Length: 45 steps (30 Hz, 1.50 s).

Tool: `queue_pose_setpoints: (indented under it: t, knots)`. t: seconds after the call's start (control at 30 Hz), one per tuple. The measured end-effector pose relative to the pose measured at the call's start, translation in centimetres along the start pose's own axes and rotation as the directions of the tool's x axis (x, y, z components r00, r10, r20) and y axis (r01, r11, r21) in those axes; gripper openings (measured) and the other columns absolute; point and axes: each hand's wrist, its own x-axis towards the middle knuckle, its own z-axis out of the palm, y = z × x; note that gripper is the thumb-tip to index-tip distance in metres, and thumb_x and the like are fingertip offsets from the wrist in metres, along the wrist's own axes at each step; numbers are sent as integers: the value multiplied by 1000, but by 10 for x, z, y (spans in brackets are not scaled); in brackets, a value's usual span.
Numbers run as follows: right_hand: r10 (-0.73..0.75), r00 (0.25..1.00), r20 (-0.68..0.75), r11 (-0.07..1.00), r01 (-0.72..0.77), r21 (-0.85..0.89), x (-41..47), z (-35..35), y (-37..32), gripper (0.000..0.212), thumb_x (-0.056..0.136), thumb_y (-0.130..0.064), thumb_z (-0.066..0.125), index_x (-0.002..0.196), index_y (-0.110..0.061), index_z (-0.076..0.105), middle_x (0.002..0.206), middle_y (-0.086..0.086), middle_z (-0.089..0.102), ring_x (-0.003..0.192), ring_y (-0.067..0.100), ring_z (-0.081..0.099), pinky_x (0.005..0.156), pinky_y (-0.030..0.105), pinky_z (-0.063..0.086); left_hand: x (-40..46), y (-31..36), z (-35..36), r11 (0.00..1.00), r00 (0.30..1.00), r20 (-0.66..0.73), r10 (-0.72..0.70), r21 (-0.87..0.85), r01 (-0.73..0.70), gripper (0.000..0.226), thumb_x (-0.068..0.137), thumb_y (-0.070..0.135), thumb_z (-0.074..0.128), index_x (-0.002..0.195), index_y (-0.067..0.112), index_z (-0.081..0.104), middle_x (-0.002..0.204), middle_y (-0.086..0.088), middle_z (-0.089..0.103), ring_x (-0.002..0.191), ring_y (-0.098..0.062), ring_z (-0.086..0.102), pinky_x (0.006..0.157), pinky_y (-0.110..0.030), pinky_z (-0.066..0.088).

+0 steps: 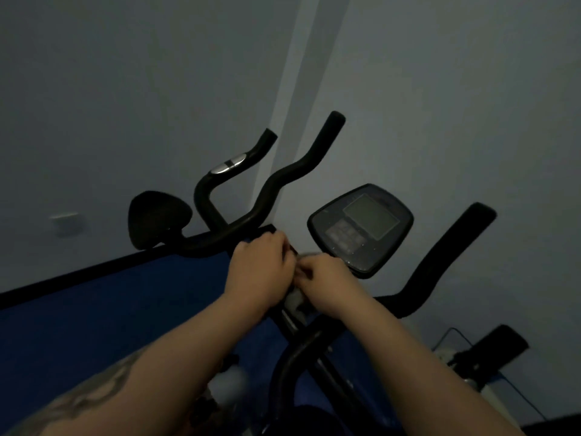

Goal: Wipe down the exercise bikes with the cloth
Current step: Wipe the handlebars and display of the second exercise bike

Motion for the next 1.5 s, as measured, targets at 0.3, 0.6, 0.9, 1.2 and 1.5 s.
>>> queue_pose_setpoints:
  t: [0.3, 0.6, 0.9, 1.2, 1.5]
  knots:
    - [-96, 862, -498, 967, -38, -250, 36, -77, 75, 20, 91, -34, 59, 102, -26, 74, 129, -7, 59, 116, 19, 50, 90, 33, 42, 3, 0, 4, 975, 988, 146, 52, 207, -82, 27, 94, 38, 36, 97, 26, 59, 94, 7, 63, 86, -14, 56, 90, -32, 34]
    - [-87, 995, -39, 828, 51, -559, 115, -31, 72, 59, 102, -40, 21, 151, -25, -10, 161, 6, -1, 144, 34, -19, 113, 41, -16, 2, -3, 5, 972, 990, 132, 52, 219, -80, 27, 94, 41, 33, 90, 28, 56, 87, 10, 61, 81, -12, 55, 86, -32, 36]
    - [366, 904, 220, 671, -92, -736, 50, -50, 98, 74, 90, -65, 2, 148, -24, -20, 157, 12, -21, 141, 39, -25, 117, 53, -8, 0, -6, 4, 979, 988, 136, 74, 176, -98, 26, 94, 39, 36, 93, 28, 59, 90, 11, 62, 83, -11, 55, 87, -30, 33]
    - [150, 989, 12, 843, -122, -524, 101, -32, 65, 77, 92, -65, 8, 148, -19, -19, 159, 11, -13, 139, 33, -31, 109, 45, -23, 1, -5, 5, 977, 988, 117, 96, 177, -116, 26, 92, 41, 36, 90, 28, 59, 87, 10, 62, 79, -12, 55, 84, -31, 34]
    - [444, 881, 164, 797, -305, -521, 50, -52, 83, 77, 95, -61, 20, 147, -23, -23, 156, 9, -25, 139, 36, -30, 117, 50, -11, 2, -4, 3, 978, 984, 157, 80, 178, -107, 26, 92, 43, 35, 93, 31, 58, 91, 13, 62, 84, -10, 55, 87, -31, 32]
